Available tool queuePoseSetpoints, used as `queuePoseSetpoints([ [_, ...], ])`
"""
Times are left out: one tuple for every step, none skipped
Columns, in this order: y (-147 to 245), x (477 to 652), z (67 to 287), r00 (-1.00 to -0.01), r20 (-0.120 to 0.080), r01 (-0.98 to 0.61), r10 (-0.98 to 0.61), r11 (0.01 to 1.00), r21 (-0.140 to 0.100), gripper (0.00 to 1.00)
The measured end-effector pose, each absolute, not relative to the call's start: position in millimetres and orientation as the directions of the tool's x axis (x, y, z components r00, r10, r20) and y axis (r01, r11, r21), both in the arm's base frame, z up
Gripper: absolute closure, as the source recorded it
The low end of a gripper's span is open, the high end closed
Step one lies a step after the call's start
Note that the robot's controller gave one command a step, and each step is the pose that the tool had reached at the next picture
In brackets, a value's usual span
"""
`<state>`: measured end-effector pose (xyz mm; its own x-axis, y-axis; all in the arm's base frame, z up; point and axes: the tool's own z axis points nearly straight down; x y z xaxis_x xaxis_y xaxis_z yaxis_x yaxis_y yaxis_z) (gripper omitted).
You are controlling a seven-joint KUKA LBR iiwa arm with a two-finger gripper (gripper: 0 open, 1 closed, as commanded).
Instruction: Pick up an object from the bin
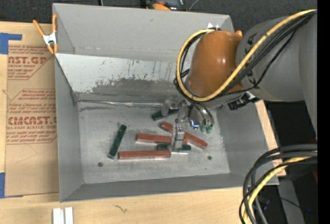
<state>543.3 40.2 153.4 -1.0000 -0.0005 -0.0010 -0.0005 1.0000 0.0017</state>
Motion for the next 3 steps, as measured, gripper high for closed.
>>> queuePoseSetpoints([
  [54.2, 518.6, 65.2, -0.999, 0.008, -0.032, -0.032, 1.000, 0.001, 0.00],
  [54.1, 521.4, 69.5, -1.000, 0.000, -0.031, -0.031, 1.000, 0.001, 1.00],
  [54.2, 517.5, 247.7, -0.982, -0.009, -0.190, -0.190, 0.982, -0.001, 1.00],
])
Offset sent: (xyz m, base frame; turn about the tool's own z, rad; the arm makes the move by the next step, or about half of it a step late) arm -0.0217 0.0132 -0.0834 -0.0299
